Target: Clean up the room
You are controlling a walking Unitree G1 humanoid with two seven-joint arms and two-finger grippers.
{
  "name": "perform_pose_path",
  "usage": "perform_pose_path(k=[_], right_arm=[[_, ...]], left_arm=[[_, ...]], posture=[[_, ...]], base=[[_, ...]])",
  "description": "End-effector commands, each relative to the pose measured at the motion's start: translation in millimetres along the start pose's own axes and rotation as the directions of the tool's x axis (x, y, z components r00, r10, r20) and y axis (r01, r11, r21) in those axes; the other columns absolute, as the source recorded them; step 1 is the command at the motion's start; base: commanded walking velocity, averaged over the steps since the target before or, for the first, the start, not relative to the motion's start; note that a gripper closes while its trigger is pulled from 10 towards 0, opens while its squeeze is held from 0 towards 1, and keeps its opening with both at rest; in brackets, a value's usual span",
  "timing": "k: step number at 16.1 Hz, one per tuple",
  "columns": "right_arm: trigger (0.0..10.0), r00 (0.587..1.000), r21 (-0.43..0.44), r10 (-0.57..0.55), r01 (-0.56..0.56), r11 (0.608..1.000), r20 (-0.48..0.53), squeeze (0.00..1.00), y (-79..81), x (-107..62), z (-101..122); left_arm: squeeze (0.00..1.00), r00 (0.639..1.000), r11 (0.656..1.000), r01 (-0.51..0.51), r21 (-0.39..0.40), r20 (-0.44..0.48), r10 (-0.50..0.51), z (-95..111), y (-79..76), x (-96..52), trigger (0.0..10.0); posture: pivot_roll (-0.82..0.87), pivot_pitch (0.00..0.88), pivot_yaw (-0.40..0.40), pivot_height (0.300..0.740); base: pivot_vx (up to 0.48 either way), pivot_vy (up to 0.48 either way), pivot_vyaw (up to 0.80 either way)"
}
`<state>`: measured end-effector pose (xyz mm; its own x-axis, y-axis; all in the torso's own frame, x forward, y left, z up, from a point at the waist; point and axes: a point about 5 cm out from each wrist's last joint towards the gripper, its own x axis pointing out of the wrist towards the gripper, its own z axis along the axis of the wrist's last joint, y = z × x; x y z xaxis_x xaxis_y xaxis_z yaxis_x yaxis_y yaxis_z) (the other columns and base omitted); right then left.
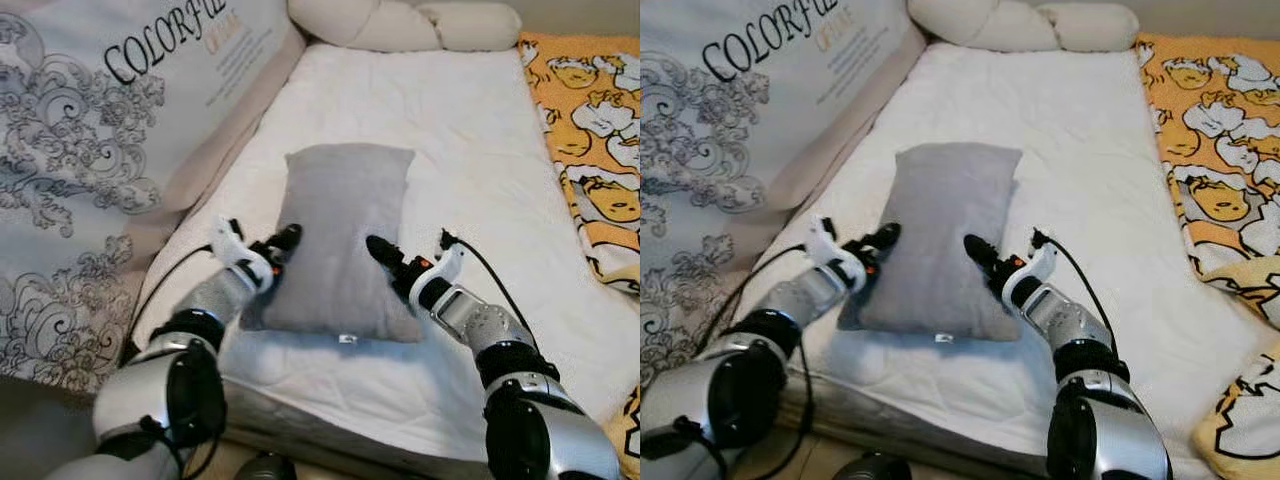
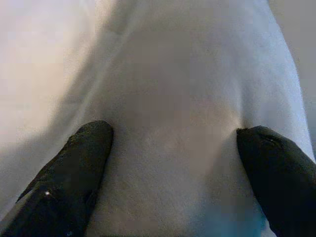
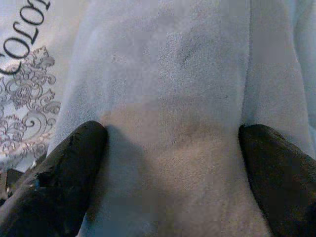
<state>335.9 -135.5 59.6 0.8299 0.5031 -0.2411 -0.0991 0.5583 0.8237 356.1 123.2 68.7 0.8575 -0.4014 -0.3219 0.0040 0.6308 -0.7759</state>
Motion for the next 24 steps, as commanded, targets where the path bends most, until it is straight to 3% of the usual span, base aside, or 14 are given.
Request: perform_pose_path(k=[1,2,3,4,5,7,11,12,13,14,15,16,21,24], right_arm=[[10.0,0.998,0.029,0.043,-0.042,0.999,-0.055,0.00,6.7,6.4,-13],[5.4,0.995,0.012,0.036,-0.035,0.999,-0.090,0.00,5.6,6.8,-19],[0.0,0.994,0.005,-0.009,0.010,1.000,-0.107,0.00,0.4,6.2,-25],[0.0,0.994,0.007,-0.031,0.032,0.999,-0.104,0.00,-2.4,5.7,-27],[0.0,0.994,0.009,-0.035,0.036,0.999,-0.103,0.00,-3.4,5.4,-27],[0.0,0.990,-0.054,-0.060,0.054,0.997,-0.130,0.00,-7.7,3.9,-32],[0.0,0.994,-0.040,-0.083,0.080,0.996,-0.076,0.00,-10.7,3.6,-30],[0.0,0.989,-0.077,-0.115,0.108,0.991,-0.093,0.00,-12.7,3.3,-32],[0.0,0.983,-0.119,-0.147,0.134,0.984,-0.108,0.00,-14.6,3.2,-33],[0.0,0.973,-0.135,-0.185,0.167,0.977,-0.136,0.00,-16.5,2.9,-36],[0.0,0.966,-0.126,-0.202,0.183,0.975,-0.163,0.00,-16.5,3.1,-38],[0.0,0.962,-0.113,-0.208,0.190,0.975,-0.177,0.00,-14.9,4.4,-39],[0.0,0.965,-0.173,-0.219,0.193,0.966,-0.142,0.00,-13.5,6.9,-37],[0.0,0.973,-0.233,-0.231,0.225,0.946,0.000,0.00,-13.3,7.7,-27]], left_arm=[[0.00,0.993,0.999,0.041,0.001,-0.107,-0.041,-28,-4.0,2.7,10.0],[0.00,0.990,0.999,0.041,-0.018,-0.132,-0.043,-36,-5.4,3.5,9.6],[0.00,0.986,1.000,0.019,-0.022,-0.165,-0.022,-46,-4.5,3.6,3.1],[0.00,0.983,1.000,0.013,-0.023,-0.181,-0.017,-50,-4.2,3.6,0.4],[0.00,0.984,1.000,0.011,-0.008,-0.180,-0.012,-50,-3.7,3.5,0.0],[0.00,0.983,1.000,0.014,0.027,-0.181,-0.009,-52,-2.7,3.2,0.0],[0.00,0.982,0.995,0.010,0.096,-0.190,0.009,-51,-0.3,2.4,0.0],[0.00,0.981,0.995,-0.004,0.101,-0.193,0.023,-50,1.2,1.9,1.5],[0.00,0.980,0.993,-0.009,0.115,-0.196,0.031,-49,2.1,1.6,2.4],[0.00,0.980,0.992,0.006,0.129,-0.198,0.020,-49,0.6,2.0,2.3],[0.00,0.981,0.991,0.010,0.131,-0.195,0.016,-49,-0.1,2.3,1.5],[0.00,0.983,0.989,0.012,0.148,-0.182,0.015,-48,-0.7,2.8,0.0],[0.00,0.982,0.983,0.029,0.179,-0.188,0.005,-49,-1.4,2.7,0.0],[0.00,0.982,0.983,0.031,0.182,-0.191,0.005,-48,-1.3,2.5,0.0]], posture=[[-0.10,0.069,0.083,0.740],[-0.10,0.069,0.083,0.740],[-0.10,0.066,0.082,0.740],[-0.11,0.063,0.082,0.740],[-0.11,0.060,0.083,0.740],[-0.11,0.053,0.085,0.740],[-0.11,0.043,0.092,0.740],[-0.11,0.041,0.100,0.740],[-0.11,0.044,0.101,0.740],[-0.10,0.044,0.096,0.740],[-0.10,0.042,0.092,0.740],[-0.10,0.037,0.086,0.740],[-0.09,0.024,0.080,0.740],[-0.09,0.005,0.079,0.740]], base=[[0.000,0.000,0.00],[0.000,0.000,0.00],[0.000,0.000,0.00],[0.000,0.000,0.00],[0.000,0.000,0.00],[0.000,0.000,0.00],[0.000,0.000,0.00],[0.000,0.000,0.00],[0.000,0.000,0.00],[0.000,0.000,0.00],[0.000,0.000,0.00],[0.000,0.000,0.00],[0.000,0.000,0.00],[0.000,0.000,0.00]])
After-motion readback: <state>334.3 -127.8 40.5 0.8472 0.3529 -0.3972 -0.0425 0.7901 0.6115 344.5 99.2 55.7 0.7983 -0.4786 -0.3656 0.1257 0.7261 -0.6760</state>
